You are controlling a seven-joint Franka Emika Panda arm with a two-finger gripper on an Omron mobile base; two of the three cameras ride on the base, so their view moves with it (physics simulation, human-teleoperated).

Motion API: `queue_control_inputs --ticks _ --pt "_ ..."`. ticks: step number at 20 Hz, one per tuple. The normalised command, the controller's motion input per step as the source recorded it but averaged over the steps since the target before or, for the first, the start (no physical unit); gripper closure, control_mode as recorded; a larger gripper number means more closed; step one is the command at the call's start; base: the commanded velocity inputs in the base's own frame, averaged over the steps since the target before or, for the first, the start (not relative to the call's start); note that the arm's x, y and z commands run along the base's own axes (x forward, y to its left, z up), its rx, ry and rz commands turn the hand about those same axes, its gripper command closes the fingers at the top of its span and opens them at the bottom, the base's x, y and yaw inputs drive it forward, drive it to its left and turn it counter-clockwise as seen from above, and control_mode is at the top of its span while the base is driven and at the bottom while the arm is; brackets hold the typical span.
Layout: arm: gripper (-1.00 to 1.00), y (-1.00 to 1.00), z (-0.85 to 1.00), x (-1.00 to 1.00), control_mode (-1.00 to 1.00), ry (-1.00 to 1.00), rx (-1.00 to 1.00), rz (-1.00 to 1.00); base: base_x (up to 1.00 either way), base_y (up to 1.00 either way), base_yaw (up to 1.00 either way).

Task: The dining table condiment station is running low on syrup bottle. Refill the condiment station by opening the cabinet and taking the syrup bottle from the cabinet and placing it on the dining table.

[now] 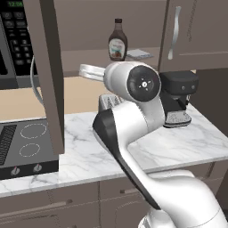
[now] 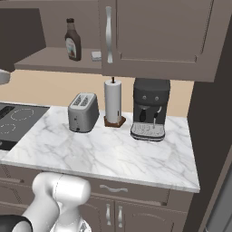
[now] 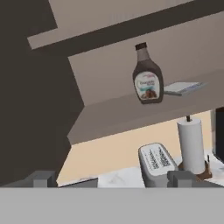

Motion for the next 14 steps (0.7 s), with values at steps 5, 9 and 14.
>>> queue_control_inputs --ticks 5,9,14 --pt "-1.00 -0.63 0.45 -0.20 -1.00 -0.07 -0.12 0.00 0.00 0.00 0.00" --pt "-1.00 -0.67 0.19 -0.22 -1.00 -0.05 -0.07 0.00 0.00 0.00 0.00" --pt "-1.00 -0.60 -0.17 -0.06 -1.00 -0.05 -0.04 0.00 0.00 0.00 0.00"
